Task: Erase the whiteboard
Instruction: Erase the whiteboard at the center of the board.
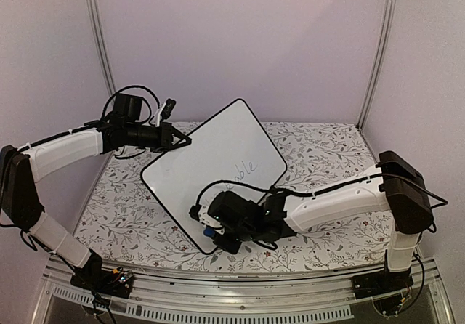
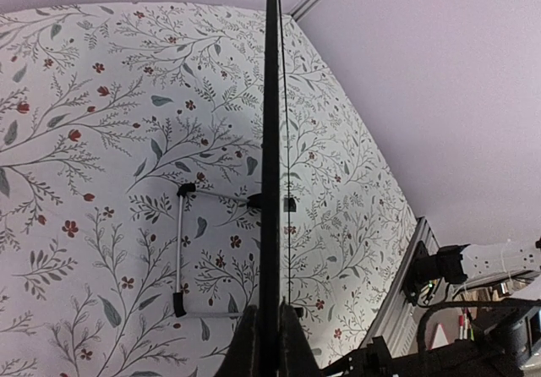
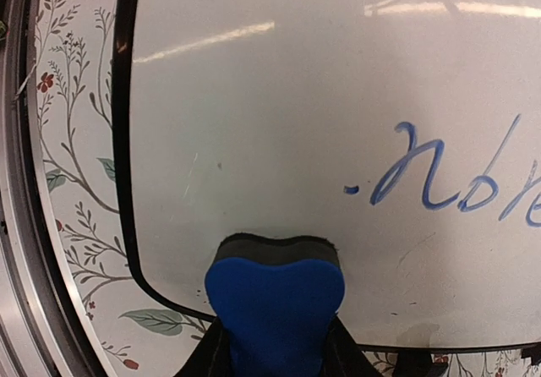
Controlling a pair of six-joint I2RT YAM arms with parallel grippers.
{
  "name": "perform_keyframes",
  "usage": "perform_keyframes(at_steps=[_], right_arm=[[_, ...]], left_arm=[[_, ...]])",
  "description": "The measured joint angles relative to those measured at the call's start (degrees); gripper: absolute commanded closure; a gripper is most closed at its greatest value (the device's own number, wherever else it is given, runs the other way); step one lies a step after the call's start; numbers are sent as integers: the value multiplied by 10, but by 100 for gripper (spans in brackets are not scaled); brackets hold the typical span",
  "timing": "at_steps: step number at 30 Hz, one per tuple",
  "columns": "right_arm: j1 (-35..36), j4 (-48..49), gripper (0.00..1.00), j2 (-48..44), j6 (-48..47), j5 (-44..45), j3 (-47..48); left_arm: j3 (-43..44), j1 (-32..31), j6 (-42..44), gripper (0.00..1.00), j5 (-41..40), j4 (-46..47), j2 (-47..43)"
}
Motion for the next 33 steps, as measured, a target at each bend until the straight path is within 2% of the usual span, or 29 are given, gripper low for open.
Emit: perform_keyframes(at_steps=[7, 16, 21, 33], right_arm=[[-5, -15, 69, 0, 1, 7, 15], [-45, -14, 69, 9, -29, 30, 98], [-50, -10, 69, 14, -36, 29, 103], [-47, 9, 70, -15, -6, -3, -9]], left_arm=[[0, 0, 0, 100, 0, 0, 0], [0, 0, -4, 100, 0, 0, 0], [0, 0, -4, 100, 0, -1, 0], [0, 0, -4, 100, 0, 0, 0]])
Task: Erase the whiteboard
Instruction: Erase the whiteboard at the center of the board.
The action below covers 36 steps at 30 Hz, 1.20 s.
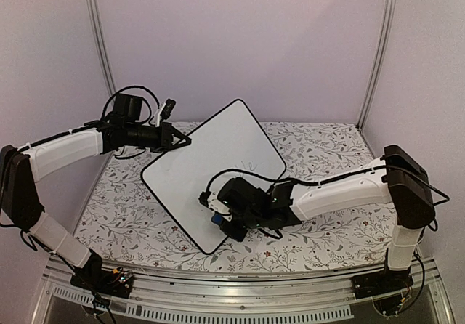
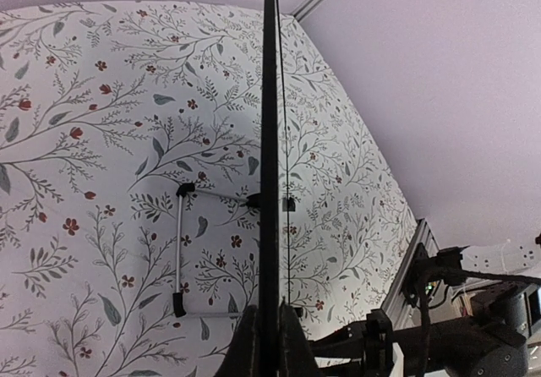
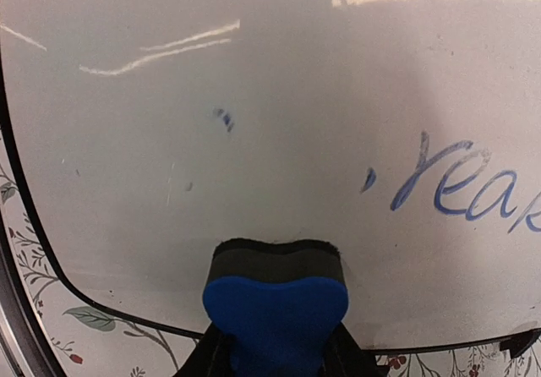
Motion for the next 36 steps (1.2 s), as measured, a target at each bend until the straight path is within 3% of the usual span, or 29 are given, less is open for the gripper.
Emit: perform_keyframes(at_steps=[9, 22, 36], right_arm=[[5, -10, 70, -5, 11, -11, -15], [6, -2, 69, 23, -33, 0, 107], [9, 3, 70, 10, -13, -14, 20]], left_arm=[[0, 0, 0, 100, 0, 0, 0], [0, 0, -3, 100, 0, 0, 0], [0, 0, -2, 100, 0, 0, 0]])
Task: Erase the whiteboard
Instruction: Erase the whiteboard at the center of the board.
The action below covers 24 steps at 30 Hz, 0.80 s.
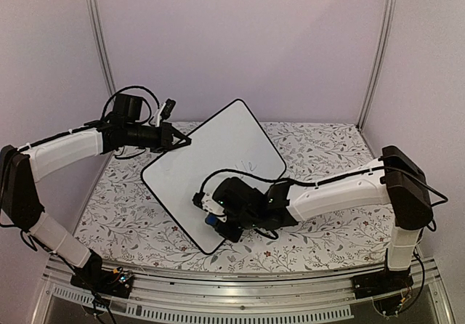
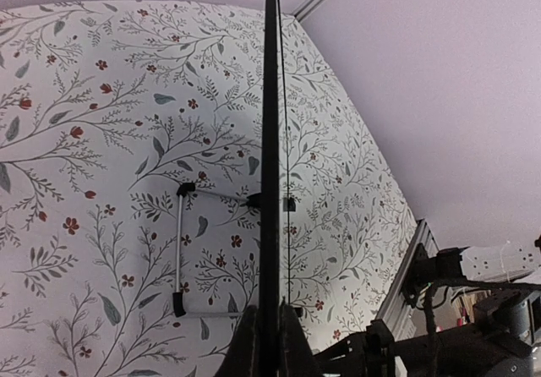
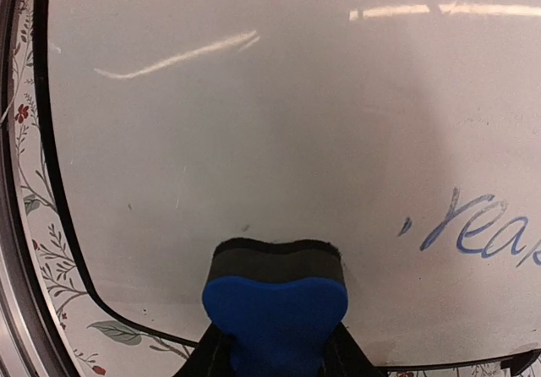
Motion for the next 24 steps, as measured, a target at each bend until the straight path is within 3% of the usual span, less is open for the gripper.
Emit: perform_keyframes(at_steps=[11, 24], right_arm=[[6, -14, 70, -7, 21, -2, -23], [5, -19, 70, 9, -16, 14, 82]], left_arm=[[0, 0, 0, 100, 0, 0, 0], [0, 0, -1, 100, 0, 0, 0]])
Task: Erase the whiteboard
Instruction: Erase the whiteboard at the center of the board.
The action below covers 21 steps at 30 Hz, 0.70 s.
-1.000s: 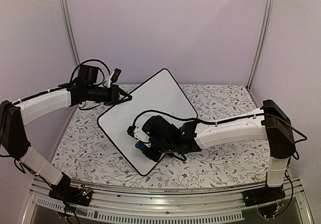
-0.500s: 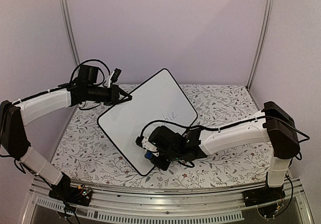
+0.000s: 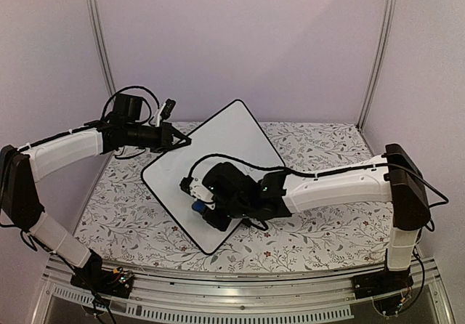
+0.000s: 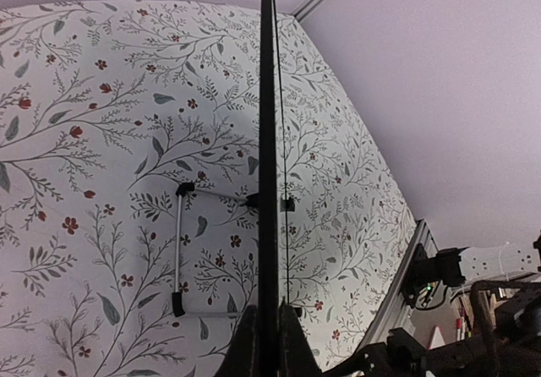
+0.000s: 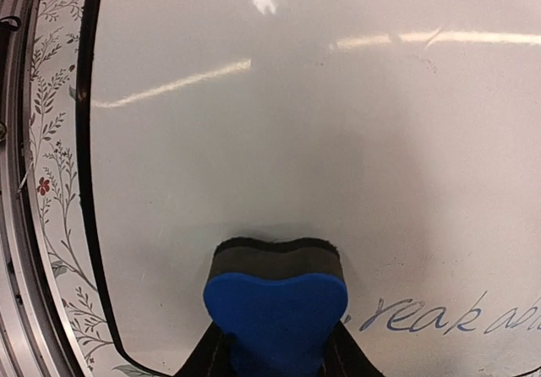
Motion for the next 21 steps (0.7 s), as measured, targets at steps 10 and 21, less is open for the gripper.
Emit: perform_keyframes(at_steps=[10, 21], right_arm=[[-5, 3, 70, 5, 2, 1, -41], [-17, 10, 69, -12, 26, -6, -94]], left_arm=[[0, 0, 2, 100, 0, 0, 0], [0, 0, 2, 100, 0, 0, 0]])
